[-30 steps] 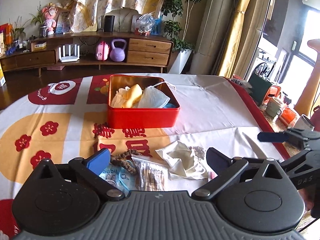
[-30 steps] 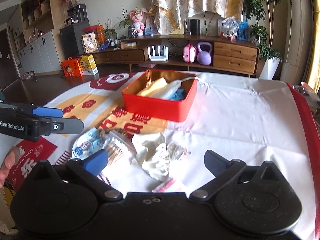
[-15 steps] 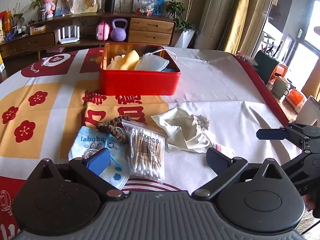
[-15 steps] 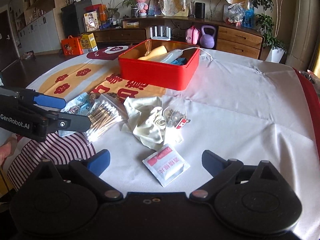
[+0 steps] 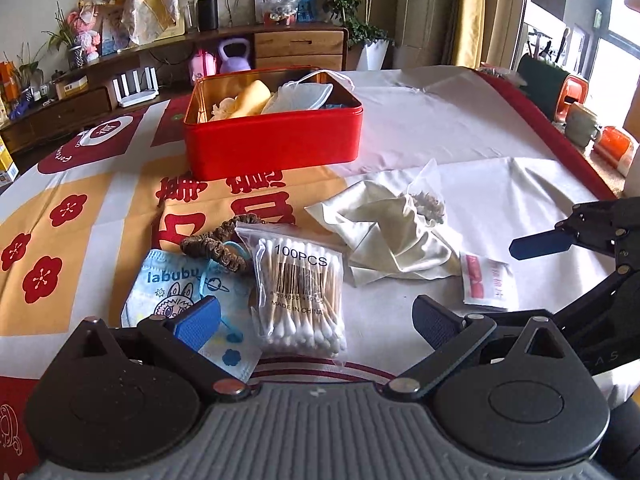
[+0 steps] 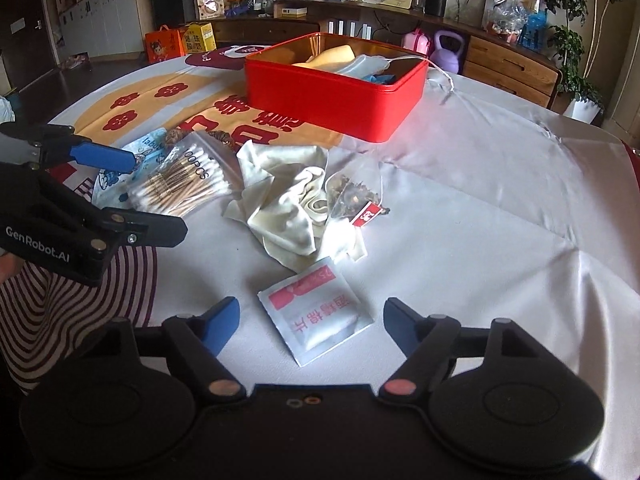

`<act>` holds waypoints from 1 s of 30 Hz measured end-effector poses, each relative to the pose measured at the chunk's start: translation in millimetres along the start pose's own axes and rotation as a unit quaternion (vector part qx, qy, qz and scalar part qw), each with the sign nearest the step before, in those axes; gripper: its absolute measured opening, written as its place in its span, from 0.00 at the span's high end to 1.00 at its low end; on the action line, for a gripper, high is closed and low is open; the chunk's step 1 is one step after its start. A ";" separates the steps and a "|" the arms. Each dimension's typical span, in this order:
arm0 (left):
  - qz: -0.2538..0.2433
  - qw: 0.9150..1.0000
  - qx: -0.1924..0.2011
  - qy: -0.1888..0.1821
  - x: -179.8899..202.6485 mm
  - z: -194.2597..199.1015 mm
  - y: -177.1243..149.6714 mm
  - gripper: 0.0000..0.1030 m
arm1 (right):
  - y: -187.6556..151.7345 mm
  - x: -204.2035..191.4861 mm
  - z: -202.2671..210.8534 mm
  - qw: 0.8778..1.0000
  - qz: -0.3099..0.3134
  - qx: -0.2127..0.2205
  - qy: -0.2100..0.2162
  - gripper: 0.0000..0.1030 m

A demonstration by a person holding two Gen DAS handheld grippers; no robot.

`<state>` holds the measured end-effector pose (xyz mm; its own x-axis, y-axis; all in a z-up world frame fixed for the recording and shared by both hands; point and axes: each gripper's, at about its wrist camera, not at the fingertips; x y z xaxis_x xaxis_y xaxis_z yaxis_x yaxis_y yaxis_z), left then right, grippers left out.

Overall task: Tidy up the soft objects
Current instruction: 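Grasp the clear cotton swab bag with the left tool while the right tool grasps the white sachet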

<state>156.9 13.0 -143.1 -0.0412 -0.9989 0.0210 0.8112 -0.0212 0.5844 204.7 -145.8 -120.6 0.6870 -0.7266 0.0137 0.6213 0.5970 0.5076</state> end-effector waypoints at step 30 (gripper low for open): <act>-0.020 0.999 -0.001 0.032 2.0 -18.0 1.4 0.58 | 0.4 -2.3 0.5 1.000 0.002 0.001 -0.006 0.57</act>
<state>168.4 10.3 -156.8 -0.0360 -0.9979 -0.0540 0.8110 -0.0607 0.5819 203.1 -144.1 -120.0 0.6849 -0.7282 0.0252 0.6182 0.5991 0.5088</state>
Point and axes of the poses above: each gripper's, at about its wrist camera, not at the fingertips, and z roughly against the way its jaws point, x to its right, y to its top, and after that the axes turned 9 degrees about -x, right-handed
